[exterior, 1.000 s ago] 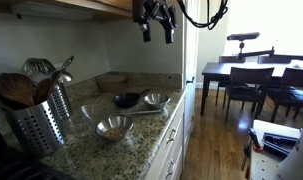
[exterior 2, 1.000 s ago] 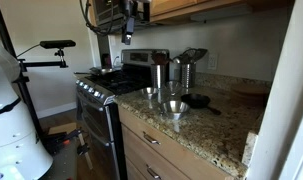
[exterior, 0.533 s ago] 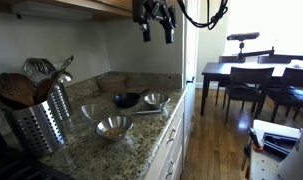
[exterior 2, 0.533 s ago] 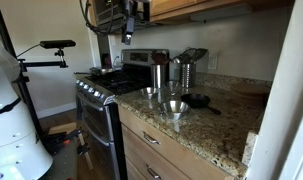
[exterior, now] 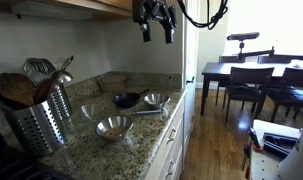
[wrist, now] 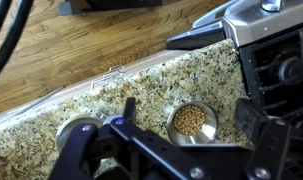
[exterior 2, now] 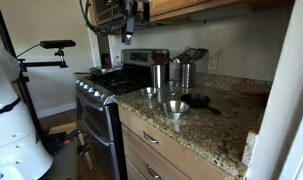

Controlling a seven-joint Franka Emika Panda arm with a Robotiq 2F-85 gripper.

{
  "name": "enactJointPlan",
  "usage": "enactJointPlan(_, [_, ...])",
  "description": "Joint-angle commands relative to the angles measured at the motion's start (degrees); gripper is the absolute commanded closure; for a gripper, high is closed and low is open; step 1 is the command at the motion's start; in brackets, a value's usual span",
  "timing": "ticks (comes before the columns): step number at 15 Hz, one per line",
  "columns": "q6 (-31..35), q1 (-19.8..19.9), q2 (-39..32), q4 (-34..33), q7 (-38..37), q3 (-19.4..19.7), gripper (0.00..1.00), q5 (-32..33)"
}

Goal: Pour the contents in the bowl on the left into the bowl on the right

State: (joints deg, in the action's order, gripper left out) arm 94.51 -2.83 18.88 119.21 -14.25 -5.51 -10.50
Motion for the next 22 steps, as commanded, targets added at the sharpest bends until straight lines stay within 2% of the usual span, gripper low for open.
enactJointPlan(1, [-0.1,0.1,0.0,-0.1,0.0,0.0,0.0,0.0])
enactJointPlan(5, [0.1,0.6,-1.9,-0.7,1.4,0.6,0.0,1.3])
enactJointPlan(11, [0.8,0.0,-9.2,-2.7,2.8,0.2,0.0,0.9])
enactJointPlan(22, [0.8,-4.7,-22.8,-10.5,2.1,-3.2,0.0,0.2])
